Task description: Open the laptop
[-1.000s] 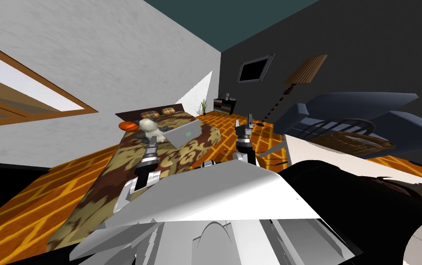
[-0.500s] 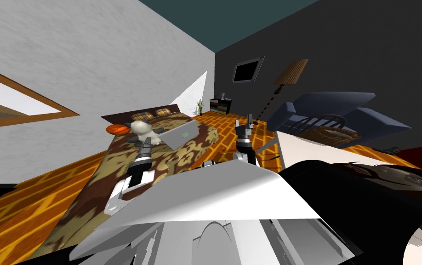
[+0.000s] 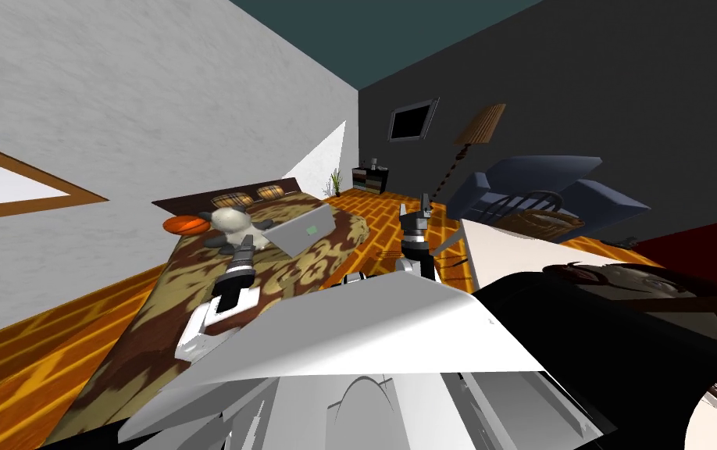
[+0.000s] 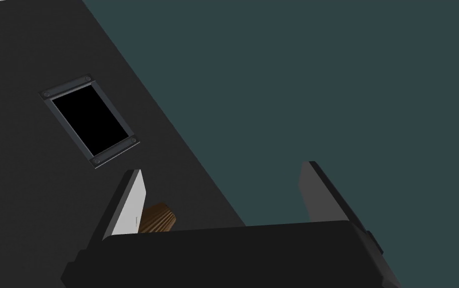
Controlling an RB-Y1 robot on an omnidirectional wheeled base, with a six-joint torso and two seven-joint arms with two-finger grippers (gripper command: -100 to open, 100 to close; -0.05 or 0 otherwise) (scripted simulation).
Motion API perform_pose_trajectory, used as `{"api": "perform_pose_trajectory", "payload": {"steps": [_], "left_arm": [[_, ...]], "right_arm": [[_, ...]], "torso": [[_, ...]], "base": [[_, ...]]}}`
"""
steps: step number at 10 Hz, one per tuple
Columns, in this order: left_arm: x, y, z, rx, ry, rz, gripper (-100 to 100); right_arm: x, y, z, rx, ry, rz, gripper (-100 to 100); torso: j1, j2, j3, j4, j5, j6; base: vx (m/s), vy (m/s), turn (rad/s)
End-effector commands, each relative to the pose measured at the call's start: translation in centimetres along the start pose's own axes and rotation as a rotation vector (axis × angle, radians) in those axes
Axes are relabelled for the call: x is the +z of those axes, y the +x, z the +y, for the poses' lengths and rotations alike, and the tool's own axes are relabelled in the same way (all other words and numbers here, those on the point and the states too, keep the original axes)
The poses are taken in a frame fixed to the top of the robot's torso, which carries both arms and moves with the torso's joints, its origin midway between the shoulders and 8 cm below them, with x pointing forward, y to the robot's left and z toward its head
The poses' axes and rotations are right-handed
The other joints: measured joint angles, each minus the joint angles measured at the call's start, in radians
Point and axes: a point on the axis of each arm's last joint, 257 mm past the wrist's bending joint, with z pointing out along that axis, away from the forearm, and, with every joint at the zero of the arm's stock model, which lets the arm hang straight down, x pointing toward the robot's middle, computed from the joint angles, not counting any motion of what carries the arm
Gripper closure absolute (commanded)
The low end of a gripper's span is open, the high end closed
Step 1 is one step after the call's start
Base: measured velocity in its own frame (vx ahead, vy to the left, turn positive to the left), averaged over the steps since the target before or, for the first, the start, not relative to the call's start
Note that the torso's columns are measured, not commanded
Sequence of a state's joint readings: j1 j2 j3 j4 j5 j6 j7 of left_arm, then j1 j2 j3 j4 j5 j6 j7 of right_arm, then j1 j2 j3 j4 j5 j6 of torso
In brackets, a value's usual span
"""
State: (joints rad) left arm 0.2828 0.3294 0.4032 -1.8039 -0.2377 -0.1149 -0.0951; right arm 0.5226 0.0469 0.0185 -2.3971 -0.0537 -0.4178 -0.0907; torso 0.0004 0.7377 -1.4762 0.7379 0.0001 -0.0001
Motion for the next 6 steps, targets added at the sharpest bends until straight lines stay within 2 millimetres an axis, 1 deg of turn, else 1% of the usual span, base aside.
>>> {"api": "perform_pose_trajectory", "payload": {"steps": [1, 6], "left_arm": [[0.5, 0.0, 1.6, -0.018, -0.057, 0.005, -100], [1.5, 1.1, 3.7, -0.079, -0.149, 0.024, -100]], "right_arm": [[0.0, 0.0, 0.0, 0.0, 0.0, 0.0, 0], [0.0, 0.0, 0.0, 0.0, 0.0, 0.0, 0]], "torso": [[0.0, 0.0, 0.0, 0.0, 0.0, 0.0], [0.0, 0.0, 0.0, 0.0, 0.0, 0.0]], "base": [[-0.001, 0.023, -0.109], [0.002, 0.026, -0.081]]}}
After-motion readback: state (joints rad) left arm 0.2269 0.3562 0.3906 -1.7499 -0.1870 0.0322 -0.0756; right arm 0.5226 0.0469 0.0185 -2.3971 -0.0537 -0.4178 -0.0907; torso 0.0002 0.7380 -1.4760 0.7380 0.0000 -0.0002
